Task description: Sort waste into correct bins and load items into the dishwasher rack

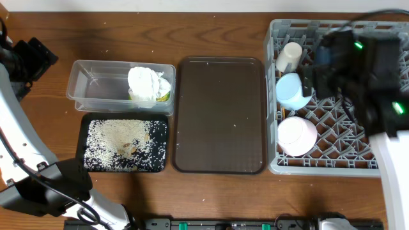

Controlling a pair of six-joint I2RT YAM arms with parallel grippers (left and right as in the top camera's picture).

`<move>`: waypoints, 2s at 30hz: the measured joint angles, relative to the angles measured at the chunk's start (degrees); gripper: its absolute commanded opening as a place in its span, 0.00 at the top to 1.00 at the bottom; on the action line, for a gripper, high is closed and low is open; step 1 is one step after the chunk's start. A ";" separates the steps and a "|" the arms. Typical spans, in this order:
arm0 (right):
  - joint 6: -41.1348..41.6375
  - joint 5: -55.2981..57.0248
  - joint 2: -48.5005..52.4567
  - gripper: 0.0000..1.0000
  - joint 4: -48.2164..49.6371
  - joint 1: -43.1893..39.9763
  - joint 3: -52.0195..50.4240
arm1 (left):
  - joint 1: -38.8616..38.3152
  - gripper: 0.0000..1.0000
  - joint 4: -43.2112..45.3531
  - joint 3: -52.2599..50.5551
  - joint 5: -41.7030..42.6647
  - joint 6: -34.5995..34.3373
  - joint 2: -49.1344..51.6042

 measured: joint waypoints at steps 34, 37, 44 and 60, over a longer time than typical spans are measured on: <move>10.49 1.51 -70.10 0.01 57.59 -0.11 -73.29 | 0.00 0.08 0.02 0.00 0.00 0.00 0.00; 11.17 0.74 -70.38 0.01 62.84 -0.11 -78.40 | 0.00 0.08 0.00 0.00 0.00 0.00 0.00; 11.76 -0.13 -70.42 0.01 60.35 -0.11 -84.06 | 0.00 0.08 0.00 0.00 0.00 0.00 -0.02; 10.38 -0.35 -70.58 0.01 49.62 -0.11 -84.17 | 0.00 0.08 0.00 0.00 0.00 0.00 0.00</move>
